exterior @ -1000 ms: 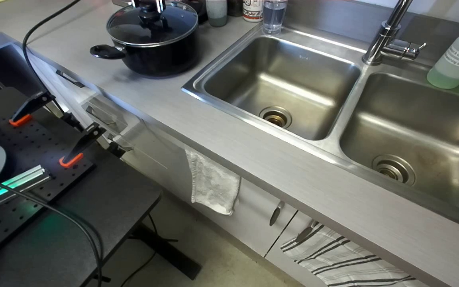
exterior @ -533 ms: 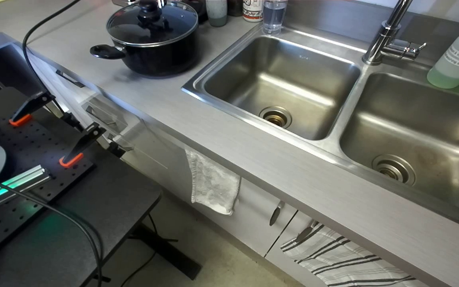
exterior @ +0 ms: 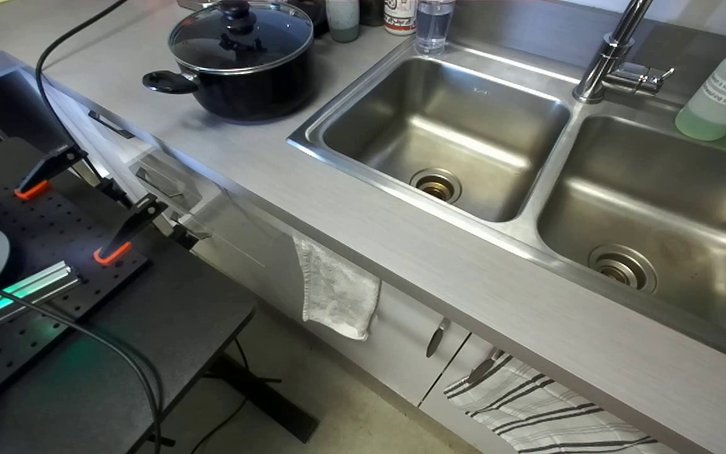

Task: Put the glass lid on the black pot.

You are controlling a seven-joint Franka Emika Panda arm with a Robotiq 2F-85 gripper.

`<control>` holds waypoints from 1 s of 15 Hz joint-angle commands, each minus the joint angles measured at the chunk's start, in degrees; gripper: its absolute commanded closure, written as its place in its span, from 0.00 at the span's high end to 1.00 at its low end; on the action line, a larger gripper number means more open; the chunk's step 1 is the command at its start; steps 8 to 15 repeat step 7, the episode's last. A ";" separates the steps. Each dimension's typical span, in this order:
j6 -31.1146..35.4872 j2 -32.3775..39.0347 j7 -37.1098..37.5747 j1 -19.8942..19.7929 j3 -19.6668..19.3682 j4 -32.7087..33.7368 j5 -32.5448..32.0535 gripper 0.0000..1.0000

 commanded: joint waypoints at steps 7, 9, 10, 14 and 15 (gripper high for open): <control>7.04 -16.39 -3.66 2.71 0.47 -19.98 0.40 1.00; 7.04 -16.39 -3.66 2.71 0.47 -19.98 0.40 1.00; 7.04 -16.39 -3.66 2.71 0.47 -19.98 0.40 1.00; 7.04 -16.39 -3.66 2.71 0.47 -19.98 0.40 1.00; 7.04 -16.39 -3.66 2.71 0.47 -19.98 0.40 1.00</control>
